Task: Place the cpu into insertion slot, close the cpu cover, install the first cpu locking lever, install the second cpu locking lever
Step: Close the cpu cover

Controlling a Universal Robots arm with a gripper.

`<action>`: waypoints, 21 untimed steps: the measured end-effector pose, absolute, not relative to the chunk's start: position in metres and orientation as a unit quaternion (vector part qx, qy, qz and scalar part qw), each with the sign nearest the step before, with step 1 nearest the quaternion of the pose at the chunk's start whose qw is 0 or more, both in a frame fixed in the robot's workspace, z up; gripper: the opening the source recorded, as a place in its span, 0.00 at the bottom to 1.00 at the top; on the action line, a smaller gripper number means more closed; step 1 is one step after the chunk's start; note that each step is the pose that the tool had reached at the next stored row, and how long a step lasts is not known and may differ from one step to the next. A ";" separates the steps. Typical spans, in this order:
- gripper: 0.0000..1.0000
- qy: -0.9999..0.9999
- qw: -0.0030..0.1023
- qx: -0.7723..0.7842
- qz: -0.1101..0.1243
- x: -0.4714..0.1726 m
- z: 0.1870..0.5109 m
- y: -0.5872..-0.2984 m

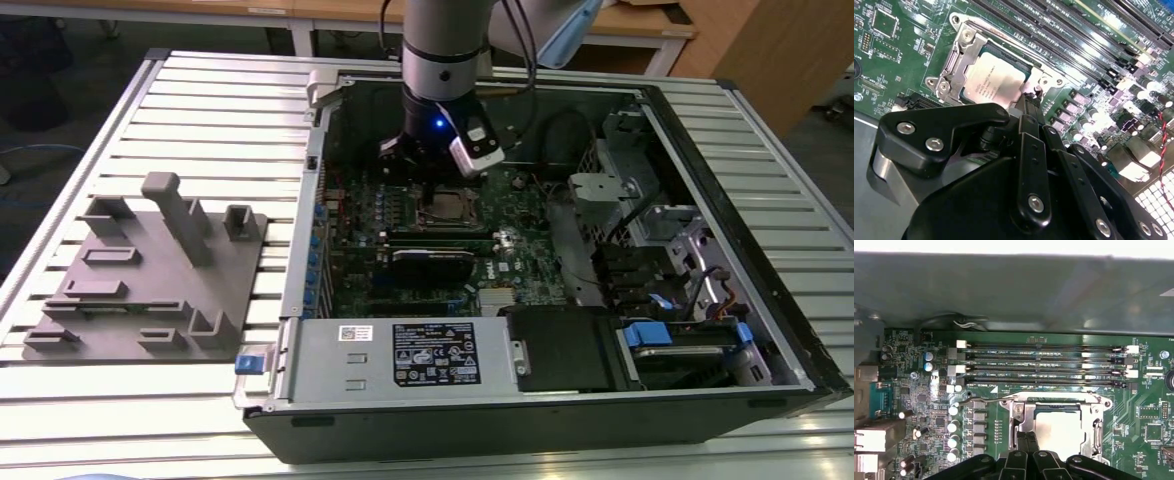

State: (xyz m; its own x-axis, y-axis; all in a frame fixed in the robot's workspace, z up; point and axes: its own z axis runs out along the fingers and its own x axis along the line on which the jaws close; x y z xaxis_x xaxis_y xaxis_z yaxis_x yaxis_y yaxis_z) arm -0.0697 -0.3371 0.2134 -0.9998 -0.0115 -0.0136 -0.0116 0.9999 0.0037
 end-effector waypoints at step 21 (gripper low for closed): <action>0.10 1.000 0.007 -0.006 0.002 -0.057 0.213 -0.337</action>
State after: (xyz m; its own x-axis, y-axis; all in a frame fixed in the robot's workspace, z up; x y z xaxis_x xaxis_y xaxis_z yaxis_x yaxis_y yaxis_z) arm -0.0572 -0.3371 0.2133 -0.9998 -0.0115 -0.0138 -0.0115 0.9999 0.0039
